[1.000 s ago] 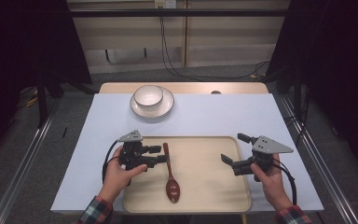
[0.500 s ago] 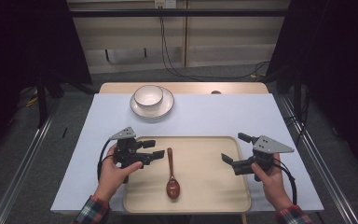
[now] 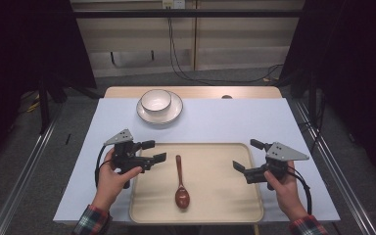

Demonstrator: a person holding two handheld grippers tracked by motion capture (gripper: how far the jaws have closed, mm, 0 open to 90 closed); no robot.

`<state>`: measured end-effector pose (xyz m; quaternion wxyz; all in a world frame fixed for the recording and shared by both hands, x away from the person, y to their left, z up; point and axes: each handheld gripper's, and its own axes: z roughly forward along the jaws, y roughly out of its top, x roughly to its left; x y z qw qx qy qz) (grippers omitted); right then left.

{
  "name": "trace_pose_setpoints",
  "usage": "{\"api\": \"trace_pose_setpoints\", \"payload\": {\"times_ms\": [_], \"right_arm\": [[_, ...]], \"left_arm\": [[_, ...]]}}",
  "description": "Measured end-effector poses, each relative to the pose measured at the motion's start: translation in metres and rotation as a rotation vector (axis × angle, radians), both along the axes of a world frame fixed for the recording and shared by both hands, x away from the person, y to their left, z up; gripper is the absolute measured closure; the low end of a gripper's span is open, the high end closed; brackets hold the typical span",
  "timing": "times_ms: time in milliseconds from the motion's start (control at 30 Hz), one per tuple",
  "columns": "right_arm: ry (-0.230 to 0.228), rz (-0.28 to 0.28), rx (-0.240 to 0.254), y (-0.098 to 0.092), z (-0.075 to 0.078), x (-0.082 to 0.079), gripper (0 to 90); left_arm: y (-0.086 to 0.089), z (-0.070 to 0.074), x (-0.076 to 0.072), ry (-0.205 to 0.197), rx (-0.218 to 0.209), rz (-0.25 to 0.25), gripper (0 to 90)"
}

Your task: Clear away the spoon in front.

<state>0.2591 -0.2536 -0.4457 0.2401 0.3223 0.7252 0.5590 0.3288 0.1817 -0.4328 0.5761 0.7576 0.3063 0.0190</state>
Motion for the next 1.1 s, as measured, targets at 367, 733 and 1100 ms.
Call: {"api": "trace_pose_setpoints", "payload": {"times_ms": [367,733,1100], "right_arm": [[-0.003,-0.001,-0.003,-0.001,0.0,0.0,0.2],[-0.003,-0.006,0.001,-0.002,0.001,0.0,0.2],[0.001,-0.008,0.002,-0.002,0.001,0.0,0.2]], "left_arm": [[0.011,0.003,0.002,-0.037,-0.013,0.037,13.3],[0.023,0.004,0.005,-0.06,-0.014,0.061,9.9],[0.036,0.001,0.007,-0.065,-0.011,0.081,7.8]]}}
